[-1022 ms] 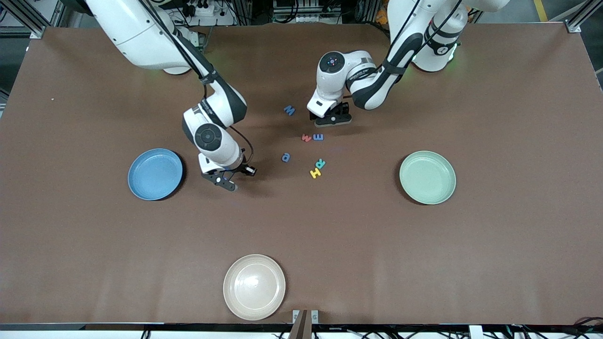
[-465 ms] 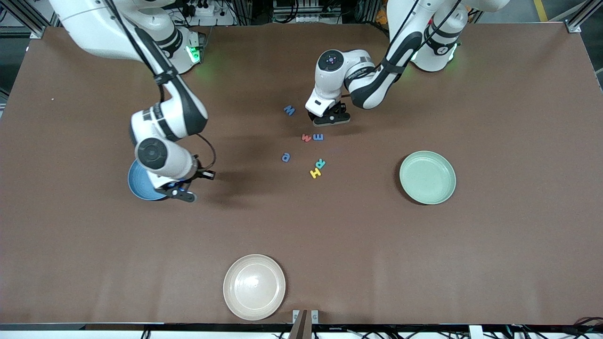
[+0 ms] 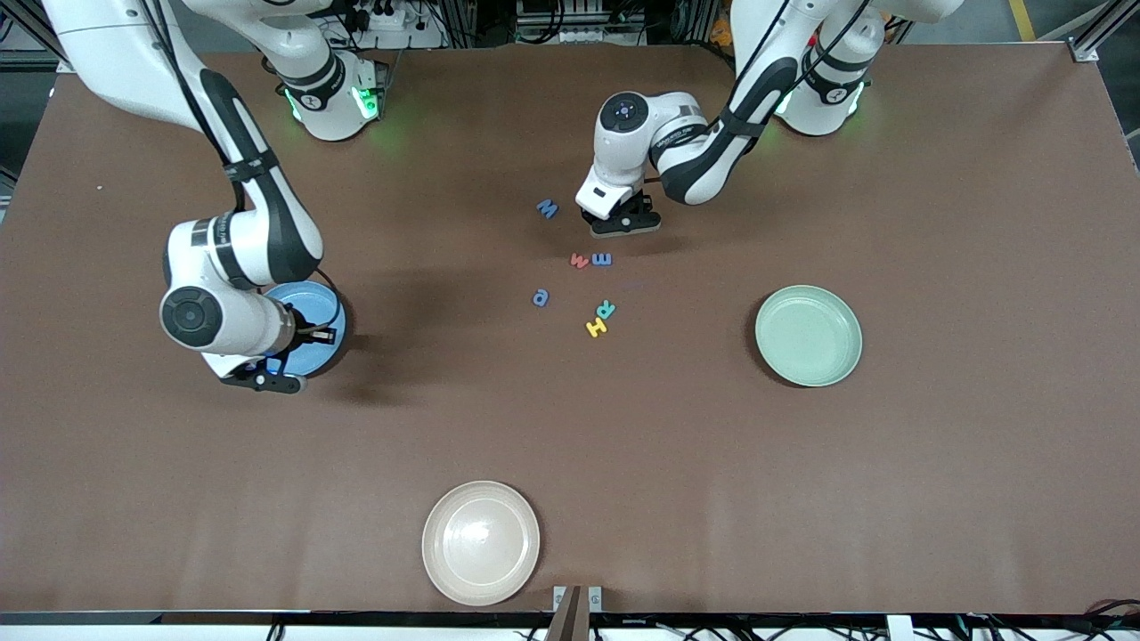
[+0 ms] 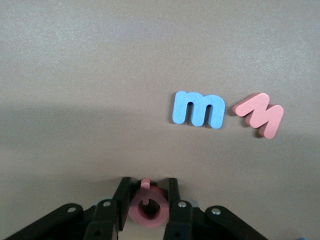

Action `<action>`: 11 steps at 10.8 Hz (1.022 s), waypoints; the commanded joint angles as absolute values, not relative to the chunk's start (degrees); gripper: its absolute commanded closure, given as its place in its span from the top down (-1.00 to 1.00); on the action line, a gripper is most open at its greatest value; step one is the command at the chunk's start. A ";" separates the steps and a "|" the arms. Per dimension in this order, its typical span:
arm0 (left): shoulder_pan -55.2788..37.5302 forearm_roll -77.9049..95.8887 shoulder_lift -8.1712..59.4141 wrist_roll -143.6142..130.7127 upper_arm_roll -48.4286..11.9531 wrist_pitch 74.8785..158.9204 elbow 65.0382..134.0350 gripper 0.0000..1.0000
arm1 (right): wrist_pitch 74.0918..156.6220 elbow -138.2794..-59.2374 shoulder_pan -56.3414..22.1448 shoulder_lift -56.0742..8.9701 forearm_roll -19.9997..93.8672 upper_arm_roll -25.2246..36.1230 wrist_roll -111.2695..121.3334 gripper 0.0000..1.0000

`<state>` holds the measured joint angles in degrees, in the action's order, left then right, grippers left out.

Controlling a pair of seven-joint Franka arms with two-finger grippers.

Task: Sort upper and lower case letters into plates
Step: 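Place the u on the blue plate while the left gripper carries the Q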

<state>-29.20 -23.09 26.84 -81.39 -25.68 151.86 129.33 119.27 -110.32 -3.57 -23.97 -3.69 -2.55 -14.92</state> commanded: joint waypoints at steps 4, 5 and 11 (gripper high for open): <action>-21.13 -25.14 26.63 -73.60 -25.22 152.14 127.62 -0.66 | 119.26 -112.93 -2.37 -23.64 -2.20 1.40 -0.65 -0.82; -18.74 -25.14 26.37 -71.04 -25.14 151.62 126.66 -0.66 | 119.44 -113.46 -2.29 -23.82 -0.89 2.36 1.82 -0.75; -3.63 -23.04 24.79 -52.94 -26.01 135.72 120.33 -0.67 | 118.66 -111.54 -2.72 -23.99 3.49 2.99 4.84 0.40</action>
<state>-6.61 -23.24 26.31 -56.32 -24.86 139.52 121.25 119.34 -112.64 -2.77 -24.49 0.31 3.36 3.98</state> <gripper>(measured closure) 0.656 0.295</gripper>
